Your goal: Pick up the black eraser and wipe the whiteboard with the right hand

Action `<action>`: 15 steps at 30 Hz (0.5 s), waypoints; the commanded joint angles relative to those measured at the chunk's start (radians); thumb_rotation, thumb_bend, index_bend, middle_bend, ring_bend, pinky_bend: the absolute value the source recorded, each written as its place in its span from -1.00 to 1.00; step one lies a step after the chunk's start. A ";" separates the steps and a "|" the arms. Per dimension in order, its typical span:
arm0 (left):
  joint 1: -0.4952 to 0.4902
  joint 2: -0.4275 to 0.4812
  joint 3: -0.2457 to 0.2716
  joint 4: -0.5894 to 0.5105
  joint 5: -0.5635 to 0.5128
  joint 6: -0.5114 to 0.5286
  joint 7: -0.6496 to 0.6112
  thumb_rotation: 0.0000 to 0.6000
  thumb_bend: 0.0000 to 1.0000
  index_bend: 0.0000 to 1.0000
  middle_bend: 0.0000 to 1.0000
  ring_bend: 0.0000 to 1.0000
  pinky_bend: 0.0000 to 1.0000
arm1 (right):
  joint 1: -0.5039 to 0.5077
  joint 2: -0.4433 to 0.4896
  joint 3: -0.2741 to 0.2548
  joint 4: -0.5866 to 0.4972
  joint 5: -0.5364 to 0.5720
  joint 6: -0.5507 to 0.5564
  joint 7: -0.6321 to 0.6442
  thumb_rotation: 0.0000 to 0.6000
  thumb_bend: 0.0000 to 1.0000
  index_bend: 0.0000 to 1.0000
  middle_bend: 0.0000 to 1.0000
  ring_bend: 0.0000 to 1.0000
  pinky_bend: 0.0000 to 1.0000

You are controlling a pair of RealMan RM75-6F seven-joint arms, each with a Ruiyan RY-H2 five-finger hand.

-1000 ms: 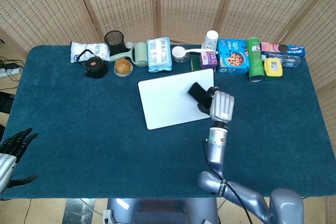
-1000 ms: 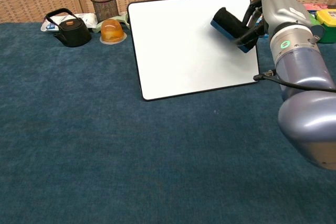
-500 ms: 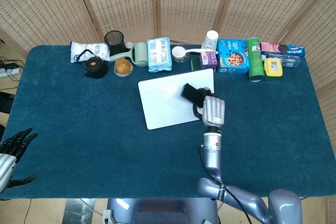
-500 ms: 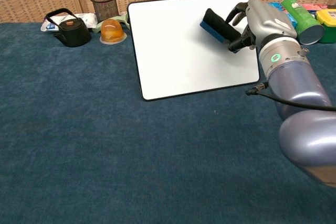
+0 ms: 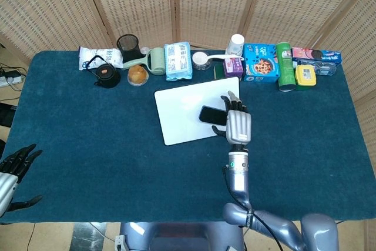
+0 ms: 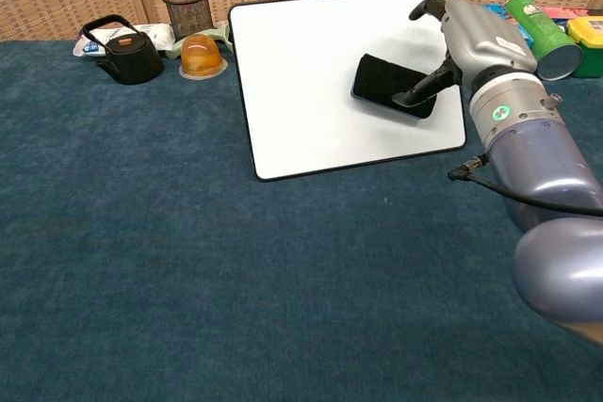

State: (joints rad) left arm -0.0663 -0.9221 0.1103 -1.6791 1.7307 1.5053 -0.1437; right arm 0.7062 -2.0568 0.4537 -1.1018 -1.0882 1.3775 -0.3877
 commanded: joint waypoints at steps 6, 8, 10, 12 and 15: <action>-0.002 0.000 -0.001 0.000 -0.001 -0.002 0.000 1.00 -0.86 -1.00 -1.00 -1.00 -0.79 | -0.045 0.075 -0.032 -0.105 -0.047 0.023 0.024 1.00 -0.81 -0.64 -0.77 -0.62 -0.44; -0.001 0.000 -0.002 0.001 -0.001 0.001 0.000 1.00 -0.86 -1.00 -1.00 -1.00 -0.79 | -0.073 0.125 -0.056 -0.172 -0.064 0.023 0.027 1.00 -0.85 -0.65 -0.77 -0.62 -0.45; 0.000 -0.001 -0.002 0.001 -0.002 0.002 0.002 1.00 -0.86 -1.00 -1.00 -1.00 -0.79 | -0.109 0.207 -0.091 -0.269 -0.076 0.000 0.029 1.00 -0.95 -0.67 -0.77 -0.64 -0.50; 0.001 -0.002 -0.002 0.001 -0.002 0.002 0.004 1.00 -0.86 -1.00 -1.00 -1.00 -0.79 | -0.136 0.286 -0.123 -0.343 -0.097 -0.026 0.050 1.00 -1.00 -0.69 -0.78 -0.68 -0.52; 0.000 -0.003 -0.003 -0.001 -0.004 0.000 0.009 1.00 -0.86 -1.00 -1.00 -1.00 -0.79 | -0.180 0.414 -0.170 -0.437 -0.135 -0.063 0.112 1.00 -1.00 -0.70 -0.80 -0.77 -0.56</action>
State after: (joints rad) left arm -0.0659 -0.9250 0.1079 -1.6797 1.7268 1.5058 -0.1351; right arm 0.5857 -1.7699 0.3457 -1.4282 -1.1761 1.3575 -0.3335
